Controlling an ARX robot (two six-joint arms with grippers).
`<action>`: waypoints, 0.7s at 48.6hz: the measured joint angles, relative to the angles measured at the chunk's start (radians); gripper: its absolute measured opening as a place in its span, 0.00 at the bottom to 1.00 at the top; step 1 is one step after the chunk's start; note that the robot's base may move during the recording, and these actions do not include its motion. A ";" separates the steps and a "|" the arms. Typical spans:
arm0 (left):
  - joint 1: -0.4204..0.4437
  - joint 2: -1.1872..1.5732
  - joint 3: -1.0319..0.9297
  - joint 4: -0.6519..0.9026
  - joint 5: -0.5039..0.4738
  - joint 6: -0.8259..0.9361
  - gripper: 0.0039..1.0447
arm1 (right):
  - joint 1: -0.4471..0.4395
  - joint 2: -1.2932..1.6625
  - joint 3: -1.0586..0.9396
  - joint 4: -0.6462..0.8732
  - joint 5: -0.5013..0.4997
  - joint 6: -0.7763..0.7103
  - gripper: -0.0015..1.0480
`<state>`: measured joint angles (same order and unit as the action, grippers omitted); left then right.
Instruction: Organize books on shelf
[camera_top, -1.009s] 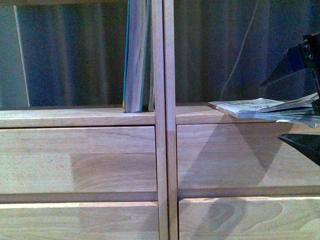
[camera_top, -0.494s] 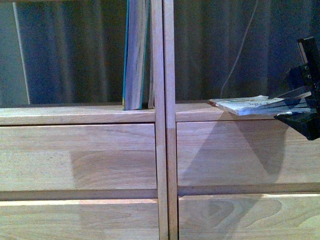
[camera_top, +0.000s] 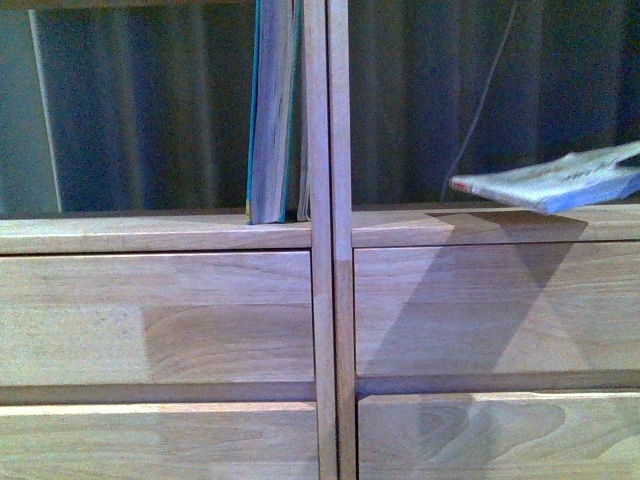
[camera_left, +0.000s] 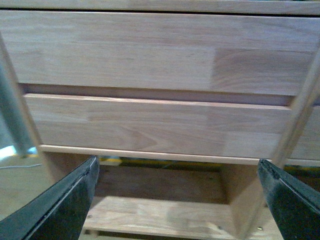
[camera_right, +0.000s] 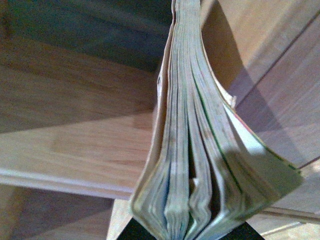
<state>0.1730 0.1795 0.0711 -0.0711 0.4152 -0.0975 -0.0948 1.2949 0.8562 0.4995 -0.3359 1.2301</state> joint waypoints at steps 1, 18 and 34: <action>0.038 0.043 0.005 0.025 0.057 -0.014 0.93 | -0.014 -0.024 -0.019 0.020 -0.025 -0.001 0.07; 0.340 0.776 0.288 0.538 0.383 -0.176 0.93 | -0.184 -0.327 -0.176 0.291 -0.253 0.007 0.07; 0.114 1.072 0.520 0.783 0.623 -0.581 0.93 | 0.016 -0.350 -0.254 0.406 -0.254 -0.072 0.07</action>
<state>0.2874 1.2518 0.5911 0.7116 1.0378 -0.6785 -0.0792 0.9447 0.6018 0.9058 -0.5903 1.1584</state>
